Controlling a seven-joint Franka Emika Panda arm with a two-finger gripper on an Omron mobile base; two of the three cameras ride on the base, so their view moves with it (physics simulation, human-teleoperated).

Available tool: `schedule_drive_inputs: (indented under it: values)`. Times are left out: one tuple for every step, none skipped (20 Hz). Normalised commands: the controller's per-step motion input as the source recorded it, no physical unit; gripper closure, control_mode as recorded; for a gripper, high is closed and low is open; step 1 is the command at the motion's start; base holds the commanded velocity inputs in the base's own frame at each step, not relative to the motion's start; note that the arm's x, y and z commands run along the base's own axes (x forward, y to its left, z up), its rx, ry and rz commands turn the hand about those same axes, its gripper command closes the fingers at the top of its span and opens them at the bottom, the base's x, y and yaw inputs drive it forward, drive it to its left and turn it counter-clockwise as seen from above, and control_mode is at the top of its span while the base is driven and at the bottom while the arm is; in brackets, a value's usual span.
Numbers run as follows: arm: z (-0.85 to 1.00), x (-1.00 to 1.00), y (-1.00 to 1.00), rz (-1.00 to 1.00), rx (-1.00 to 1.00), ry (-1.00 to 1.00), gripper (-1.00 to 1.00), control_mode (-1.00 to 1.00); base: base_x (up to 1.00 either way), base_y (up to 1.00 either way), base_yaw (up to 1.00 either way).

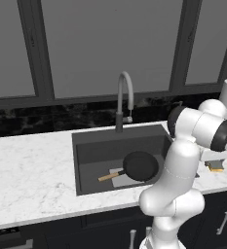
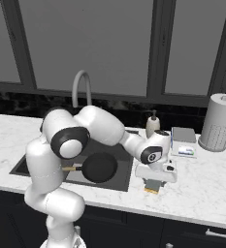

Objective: Pick the pan and sponge and place them into the sink. Then turn on the water.

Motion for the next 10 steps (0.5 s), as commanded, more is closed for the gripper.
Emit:
schedule_drive_inputs:
  values:
    - [0.13, 0.0, 0.24, 0.09, 0.01, 0.0, 1.0, -1.0, 0.0, 0.0, 0.0]
    - [0.31, 0.0, 0.39, 0.13, 0.0, 0.0, 1.0, -1.0, 0.0, 0.0, 0.0]
    - [0.39, 0.07, 0.51, 0.15, 0.0, 0.0, 1.0, -1.0, 0.0, 0.0, 0.0]
    - [0.43, 0.09, 0.56, 0.15, 0.0, 0.0, 1.0, -1.0, 0.0, 0.0, 0.0]
    - [0.46, 0.13, 0.62, 0.15, 0.0, -0.01, 1.0, -1.0, 0.0, 0.0, 0.0]
    - [0.46, 0.13, 0.66, 0.15, 0.0, 0.0, 1.0, -1.0, 0.0, 0.0, 0.0]
    - [0.51, 0.11, 0.73, 0.13, 0.0, 0.0, 1.0, -1.0, 0.0, 0.0, 0.0]
    - [0.51, 0.15, 0.84, 0.13, 0.0, 0.0, 1.0, -1.0, 0.0, 0.0, 0.0]
    - [0.47, 0.17, 0.94, 0.13, 0.0, 0.0, 1.0, -1.0, 0.0, 0.0, 0.0]
    - [0.41, 0.21, 1.0, 0.12, 0.0, 0.0, 1.0, -1.0, 0.0, 0.0, 0.0]
